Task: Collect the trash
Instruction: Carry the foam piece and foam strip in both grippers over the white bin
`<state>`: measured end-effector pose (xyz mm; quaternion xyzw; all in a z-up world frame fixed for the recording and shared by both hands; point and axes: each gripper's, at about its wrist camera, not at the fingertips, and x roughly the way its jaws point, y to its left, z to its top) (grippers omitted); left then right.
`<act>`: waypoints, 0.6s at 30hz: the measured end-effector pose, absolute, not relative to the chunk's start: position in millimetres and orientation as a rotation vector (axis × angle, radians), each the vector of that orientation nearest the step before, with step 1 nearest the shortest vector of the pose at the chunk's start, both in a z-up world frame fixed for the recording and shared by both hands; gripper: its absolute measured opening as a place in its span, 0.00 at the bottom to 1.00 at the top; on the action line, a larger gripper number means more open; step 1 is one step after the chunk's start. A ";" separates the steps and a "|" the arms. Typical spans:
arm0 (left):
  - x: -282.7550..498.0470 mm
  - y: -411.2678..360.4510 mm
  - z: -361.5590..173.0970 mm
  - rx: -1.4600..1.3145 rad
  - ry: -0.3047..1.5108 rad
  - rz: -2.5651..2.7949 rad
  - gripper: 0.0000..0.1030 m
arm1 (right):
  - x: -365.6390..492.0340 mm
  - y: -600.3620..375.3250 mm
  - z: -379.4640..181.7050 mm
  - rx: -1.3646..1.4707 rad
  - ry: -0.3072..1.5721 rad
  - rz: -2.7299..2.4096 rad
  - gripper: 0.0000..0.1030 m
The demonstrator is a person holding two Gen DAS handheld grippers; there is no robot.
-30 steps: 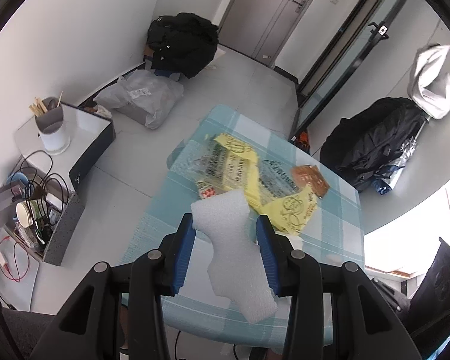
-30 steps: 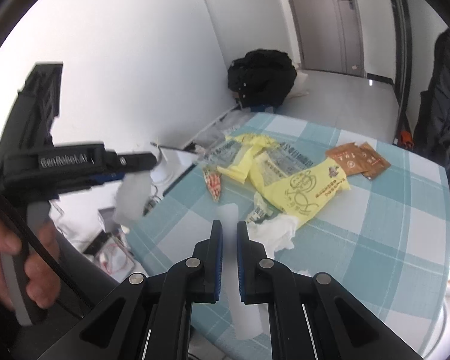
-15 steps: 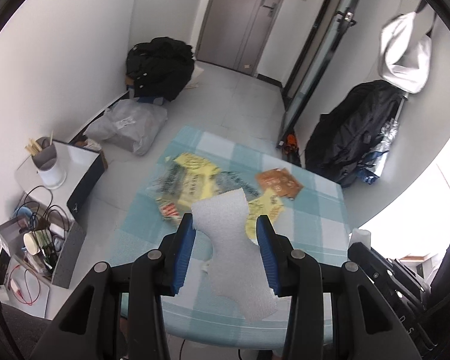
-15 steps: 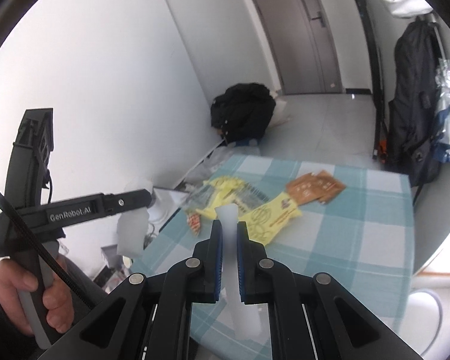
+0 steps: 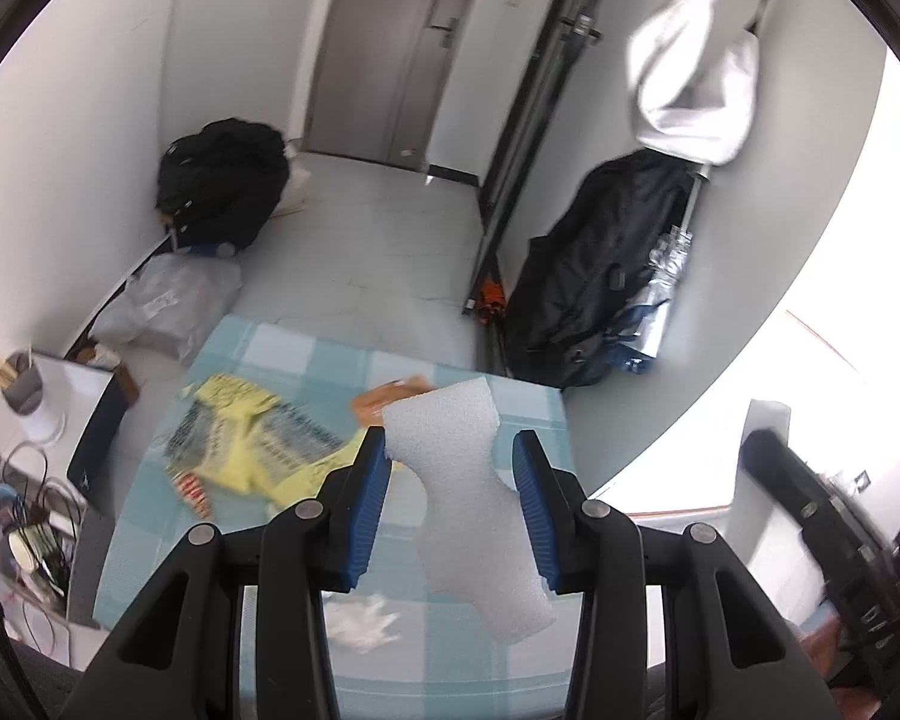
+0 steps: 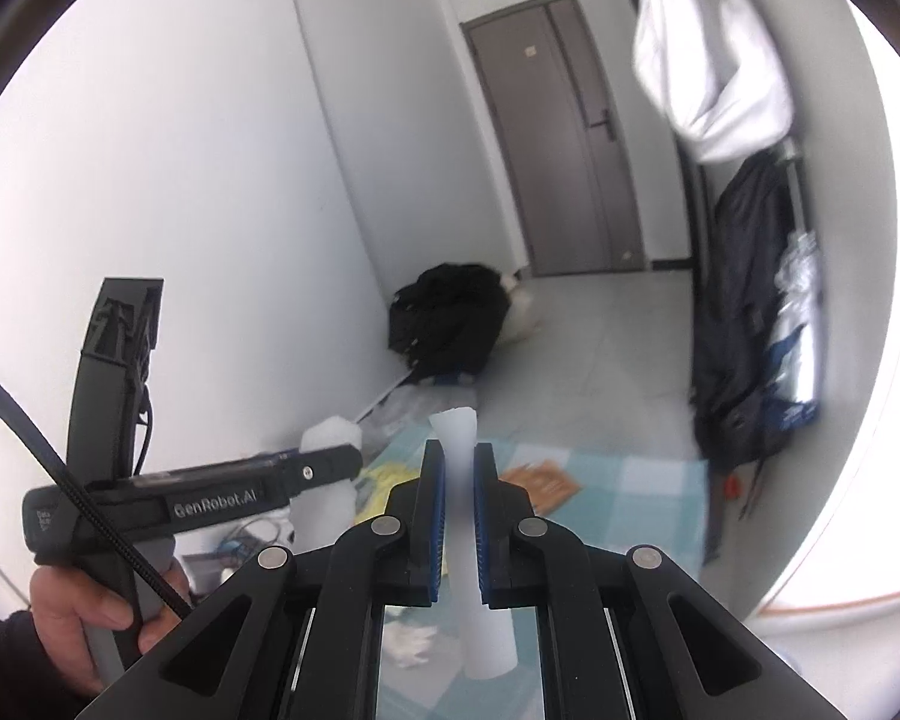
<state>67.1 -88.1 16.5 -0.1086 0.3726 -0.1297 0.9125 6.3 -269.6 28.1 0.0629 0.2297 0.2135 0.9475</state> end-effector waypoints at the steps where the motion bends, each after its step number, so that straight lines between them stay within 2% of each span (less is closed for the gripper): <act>1: 69.0 -94.2 18.9 -0.230 0.767 -0.289 0.36 | 5.7 -276.3 33.3 0.128 0.459 0.420 0.07; 9: 77.6 -149.4 35.8 -0.195 0.761 -0.417 0.36 | -6.1 -340.5 66.7 0.118 0.400 0.272 0.07; 18: 93.3 -235.5 21.0 -0.100 0.839 -0.572 0.36 | -31.6 -431.7 60.2 0.114 0.432 0.079 0.08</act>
